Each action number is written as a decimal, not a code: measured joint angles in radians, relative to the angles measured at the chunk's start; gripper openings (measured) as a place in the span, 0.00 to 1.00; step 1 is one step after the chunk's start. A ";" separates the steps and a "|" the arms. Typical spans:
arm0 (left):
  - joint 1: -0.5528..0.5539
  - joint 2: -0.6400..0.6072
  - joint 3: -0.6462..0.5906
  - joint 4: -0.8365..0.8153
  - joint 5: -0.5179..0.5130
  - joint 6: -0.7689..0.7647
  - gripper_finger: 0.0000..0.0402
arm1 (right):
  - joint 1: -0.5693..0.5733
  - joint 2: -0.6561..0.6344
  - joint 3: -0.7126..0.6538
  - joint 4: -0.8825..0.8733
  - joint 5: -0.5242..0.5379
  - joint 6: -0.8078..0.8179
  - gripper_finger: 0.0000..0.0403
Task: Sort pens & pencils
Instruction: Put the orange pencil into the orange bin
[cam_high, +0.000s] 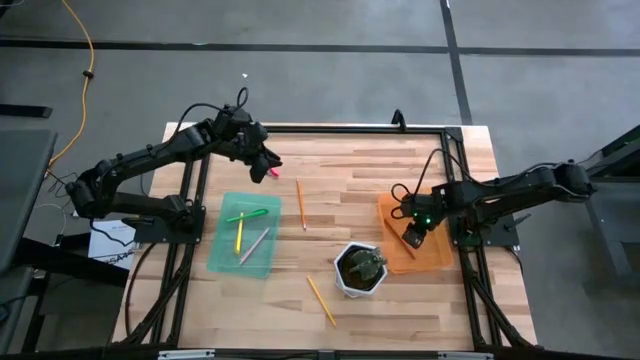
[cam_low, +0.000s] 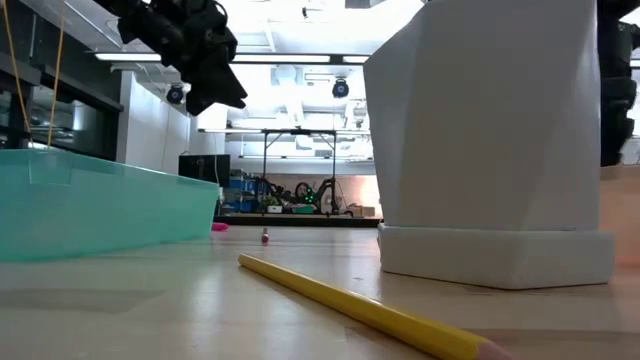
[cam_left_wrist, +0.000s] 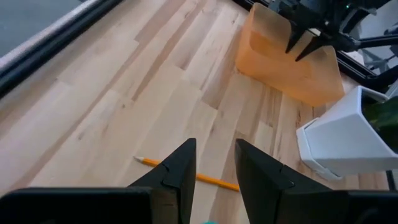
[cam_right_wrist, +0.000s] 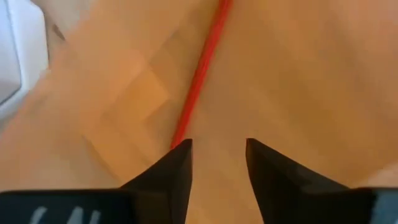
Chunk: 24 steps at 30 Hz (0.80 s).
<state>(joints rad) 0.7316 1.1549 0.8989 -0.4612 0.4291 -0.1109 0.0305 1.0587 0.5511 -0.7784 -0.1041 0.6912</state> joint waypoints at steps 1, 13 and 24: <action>-0.018 0.000 0.000 0.003 -0.011 -0.011 0.24 | -0.004 -0.002 0.011 0.003 0.028 -0.028 0.36; -0.208 0.000 0.000 0.101 -0.221 -0.174 0.24 | -0.166 -0.051 0.051 -0.013 0.115 -0.342 0.37; -0.228 0.005 0.000 0.116 -0.368 -0.186 0.24 | -0.346 -0.117 0.058 0.082 0.094 -0.385 0.37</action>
<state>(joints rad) 0.5037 1.1600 0.8989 -0.3456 0.0607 -0.2967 -0.3153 0.9413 0.6093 -0.6969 -0.0099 0.3058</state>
